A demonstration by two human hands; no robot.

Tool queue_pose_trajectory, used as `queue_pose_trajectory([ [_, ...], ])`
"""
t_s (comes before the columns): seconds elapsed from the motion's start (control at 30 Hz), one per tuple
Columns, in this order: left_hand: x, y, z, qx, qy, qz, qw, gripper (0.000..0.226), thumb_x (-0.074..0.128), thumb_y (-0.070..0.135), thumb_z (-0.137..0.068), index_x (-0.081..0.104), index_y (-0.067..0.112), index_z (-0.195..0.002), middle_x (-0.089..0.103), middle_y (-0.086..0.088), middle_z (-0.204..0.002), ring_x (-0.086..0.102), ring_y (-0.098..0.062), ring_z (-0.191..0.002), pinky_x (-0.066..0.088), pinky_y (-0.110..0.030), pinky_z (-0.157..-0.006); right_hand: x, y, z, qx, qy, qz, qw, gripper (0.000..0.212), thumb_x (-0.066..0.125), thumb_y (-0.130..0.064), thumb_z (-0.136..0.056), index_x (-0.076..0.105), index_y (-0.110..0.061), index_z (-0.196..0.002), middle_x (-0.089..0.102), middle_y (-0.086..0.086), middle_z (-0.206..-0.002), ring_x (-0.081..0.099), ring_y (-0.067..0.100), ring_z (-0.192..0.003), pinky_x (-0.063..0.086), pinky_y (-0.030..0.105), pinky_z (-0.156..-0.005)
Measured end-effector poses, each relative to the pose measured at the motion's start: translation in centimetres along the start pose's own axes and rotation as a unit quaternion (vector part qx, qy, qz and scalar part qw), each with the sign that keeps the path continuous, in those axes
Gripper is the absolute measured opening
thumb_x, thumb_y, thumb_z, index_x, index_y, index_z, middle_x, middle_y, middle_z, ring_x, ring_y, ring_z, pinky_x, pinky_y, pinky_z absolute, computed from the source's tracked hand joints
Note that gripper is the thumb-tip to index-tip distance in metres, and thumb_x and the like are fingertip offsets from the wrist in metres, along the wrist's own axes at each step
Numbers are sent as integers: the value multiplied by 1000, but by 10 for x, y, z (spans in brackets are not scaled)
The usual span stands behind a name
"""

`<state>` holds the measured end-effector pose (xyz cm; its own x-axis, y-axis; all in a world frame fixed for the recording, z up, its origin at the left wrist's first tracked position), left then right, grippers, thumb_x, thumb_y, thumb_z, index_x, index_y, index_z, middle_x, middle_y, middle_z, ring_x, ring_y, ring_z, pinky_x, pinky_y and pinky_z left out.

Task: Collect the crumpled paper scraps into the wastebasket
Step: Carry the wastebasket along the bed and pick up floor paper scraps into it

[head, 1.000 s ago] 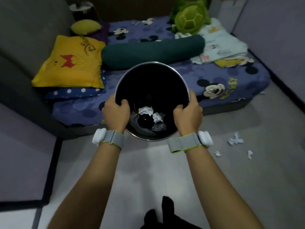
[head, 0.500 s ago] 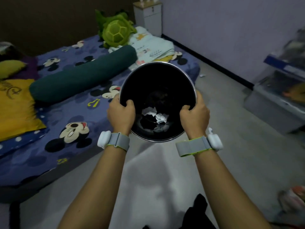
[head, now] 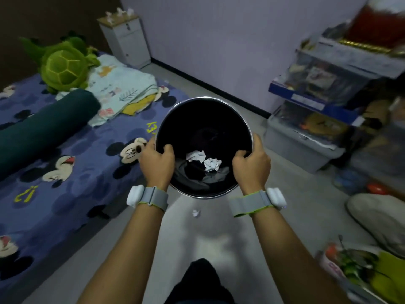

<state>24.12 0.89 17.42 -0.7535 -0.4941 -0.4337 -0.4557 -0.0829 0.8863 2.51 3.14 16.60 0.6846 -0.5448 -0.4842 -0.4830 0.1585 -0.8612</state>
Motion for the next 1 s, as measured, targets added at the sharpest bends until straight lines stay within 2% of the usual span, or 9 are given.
queue_pose_trajectory([
  [0.13, 67, 10, -30, -6, -11, -13, 1000, 26, 47, 28, -70, 60, 9, -81, 64, -16, -78, 59, -39, -80, 49, -42, -74, 4, 23, -62, 21, 11, 19, 1000, 48, 49, -6, -78, 55, -24, -122, 67, 11, -82, 56, 32, -72, 37, 27, -64],
  [0.27, 143, 20, -70, -22, -27, -3, 999, 13, 49, 26, -71, 54, 15, -74, 64, -19, -76, 61, -41, -80, 49, -42, -71, 24, 44, -145, 11, 14, 20, 1000, 49, 50, -6, -78, 56, -25, -123, 67, 10, -85, 59, 34, -76, 39, 28, -66],
  [0.37, 208, 25, -117, -47, -35, -17, 998, 19, 49, 26, -71, 59, 12, -79, 66, -19, -79, 62, -41, -82, 51, -45, -72, 52, 57, -225, 25, -1, 50, 998, 46, 52, -8, -79, 56, -24, -121, 63, 8, -79, 51, 27, -69, 35, 27, -64],
  [0.43, 239, 31, -140, -56, -42, -17, 997, 17, 49, 26, -71, 59, 14, -79, 66, -17, -79, 62, -41, -82, 50, -45, -71, 66, 59, -267, 17, -15, 49, 999, 44, 52, -10, -79, 56, -26, -119, 63, 6, -82, 53, 26, -70, 37, 26, -64],
  [0.57, 270, 35, -165, -85, -30, -37, 995, 19, 57, 17, -79, 65, 9, -95, 70, -18, -95, 63, -38, -95, 46, -36, -79, 91, 64, -316, -2, -24, 55, 998, 41, 51, -10, -78, 58, -22, -115, 61, 8, -74, 55, 28, -64, 41, 28, -59],
  [0.63, 284, 33, -175, -96, -32, -36, 994, 20, 59, 13, -82, 66, 9, -100, 70, -16, -99, 63, -35, -98, 42, -29, -78, 101, 66, -334, -20, -26, 50, 998, 38, 51, -8, -77, 60, -17, -113, 56, 5, -70, 52, 26, -60, 40, 27, -56],
  [0.73, 313, 30, -196, -117, -23, -22, 993, 23, 59, 12, -82, 65, 10, -104, 70, -13, -99, 63, -30, -97, 36, -22, -72, 124, 73, -378, -34, -58, 58, 996, 34, 51, -6, -78, 61, -12, -110, 52, 3, -69, 49, 24, -60, 35, 25, -57],
  [0.8, 333, 22, -207, -137, -11, -22, 990, 22, 59, 11, -82, 64, 10, -104, 68, -9, -94, 62, -28, -94, 34, -20, -69, 145, 80, -409, -40, -96, 67, 992, 35, 50, -7, -78, 60, -14, -111, 58, 6, -74, 52, 27, -64, 37, 27, -59],
  [1.0, 384, -12, -218, -217, 38, 6, 975, 37, 58, 10, -83, 51, 15, -119, 60, -1, -103, 54, -19, -92, 36, -24, -77, 207, 108, -466, -76, -190, 75, 976, 40, 49, -7, -78, 60, -19, -116, 70, 12, -91, 63, 35, -79, 41, 29, -63],
])
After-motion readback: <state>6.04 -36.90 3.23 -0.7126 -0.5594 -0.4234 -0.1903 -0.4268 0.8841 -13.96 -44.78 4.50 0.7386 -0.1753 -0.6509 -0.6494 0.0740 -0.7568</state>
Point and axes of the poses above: each hand's wrist, its own z-axis away from the middle knuckle, its own x-axis out of the palm, y = z × x, the point moved 3 cm from there along -z, towards the middle knuckle
